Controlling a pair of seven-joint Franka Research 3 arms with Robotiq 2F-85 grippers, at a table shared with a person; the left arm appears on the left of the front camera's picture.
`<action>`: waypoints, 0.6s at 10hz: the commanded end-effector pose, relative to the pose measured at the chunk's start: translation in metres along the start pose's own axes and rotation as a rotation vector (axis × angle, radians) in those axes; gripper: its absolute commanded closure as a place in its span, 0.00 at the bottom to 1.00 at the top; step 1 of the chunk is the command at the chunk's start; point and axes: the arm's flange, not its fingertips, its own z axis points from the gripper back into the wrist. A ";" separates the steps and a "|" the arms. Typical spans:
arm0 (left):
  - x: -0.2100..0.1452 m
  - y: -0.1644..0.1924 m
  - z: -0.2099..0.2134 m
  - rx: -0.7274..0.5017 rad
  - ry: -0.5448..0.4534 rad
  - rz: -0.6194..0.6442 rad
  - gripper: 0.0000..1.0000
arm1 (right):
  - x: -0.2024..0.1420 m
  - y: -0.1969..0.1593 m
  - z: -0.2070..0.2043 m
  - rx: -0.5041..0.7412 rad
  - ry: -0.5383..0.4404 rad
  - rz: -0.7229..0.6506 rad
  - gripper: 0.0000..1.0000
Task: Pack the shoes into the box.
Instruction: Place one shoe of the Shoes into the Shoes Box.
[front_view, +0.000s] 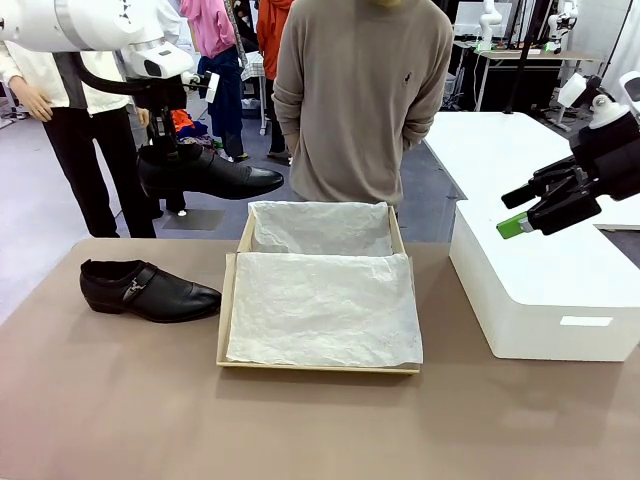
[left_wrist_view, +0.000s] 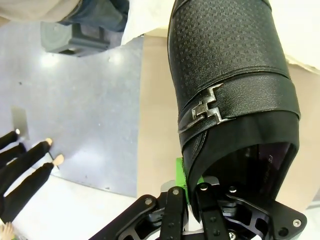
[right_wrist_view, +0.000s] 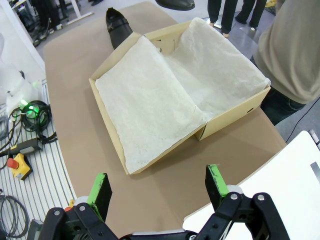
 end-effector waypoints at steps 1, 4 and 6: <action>-0.002 0.001 0.003 0.012 0.000 -0.005 1.00 | 0.001 -0.003 -0.001 0.015 -0.031 0.025 0.00; 0.015 -0.007 -0.003 0.001 0.007 0.028 1.00 | 0.001 -0.003 -0.001 0.015 -0.031 0.025 0.00; 0.050 -0.017 -0.003 0.008 0.003 0.060 1.00 | 0.001 -0.003 -0.001 0.015 -0.031 0.025 0.00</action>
